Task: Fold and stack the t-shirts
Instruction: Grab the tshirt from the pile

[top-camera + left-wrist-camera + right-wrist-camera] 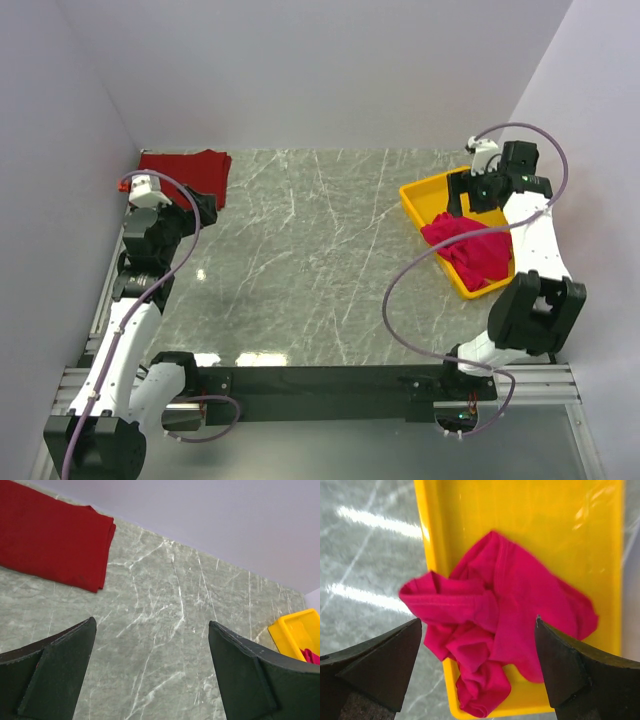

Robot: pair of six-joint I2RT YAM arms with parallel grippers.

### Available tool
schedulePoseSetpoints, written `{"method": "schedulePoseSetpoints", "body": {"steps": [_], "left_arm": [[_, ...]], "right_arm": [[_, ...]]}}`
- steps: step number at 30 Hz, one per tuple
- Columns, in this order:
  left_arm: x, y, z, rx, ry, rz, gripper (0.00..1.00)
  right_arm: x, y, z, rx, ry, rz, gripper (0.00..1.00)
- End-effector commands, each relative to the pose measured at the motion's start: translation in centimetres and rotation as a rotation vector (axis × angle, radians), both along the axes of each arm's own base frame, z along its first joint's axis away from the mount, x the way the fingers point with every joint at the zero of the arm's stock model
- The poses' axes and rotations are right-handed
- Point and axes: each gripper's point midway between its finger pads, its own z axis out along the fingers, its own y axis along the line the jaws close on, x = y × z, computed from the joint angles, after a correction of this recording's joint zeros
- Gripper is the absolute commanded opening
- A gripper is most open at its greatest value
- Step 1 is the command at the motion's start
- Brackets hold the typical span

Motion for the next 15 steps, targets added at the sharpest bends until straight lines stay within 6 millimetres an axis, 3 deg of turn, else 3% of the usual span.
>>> {"method": "schedulePoseSetpoints", "body": {"steps": [1, 5, 8, 15], "left_arm": [[-0.3, -0.6, 0.6, -0.022, -0.042, -0.025, 0.99], [-0.6, -0.5, 0.2, -0.024, -0.039, -0.02, 0.99], [-0.6, -0.6, 0.0, -0.026, -0.034, -0.024, 0.99], [-0.6, -0.5, 0.4, -0.02, -0.036, -0.019, 0.99]], "right_arm": [[-1.2, -0.5, -1.4, 0.052, 0.077, 0.043, 0.99], [-0.9, -1.5, -3.0, 0.082, 0.15, 0.06, 0.96], [-1.1, -0.8, -4.7, 0.12, 0.21, 0.124, 0.93], [-0.9, -1.4, -8.3, 0.108, 0.271, 0.125, 0.84]]}}
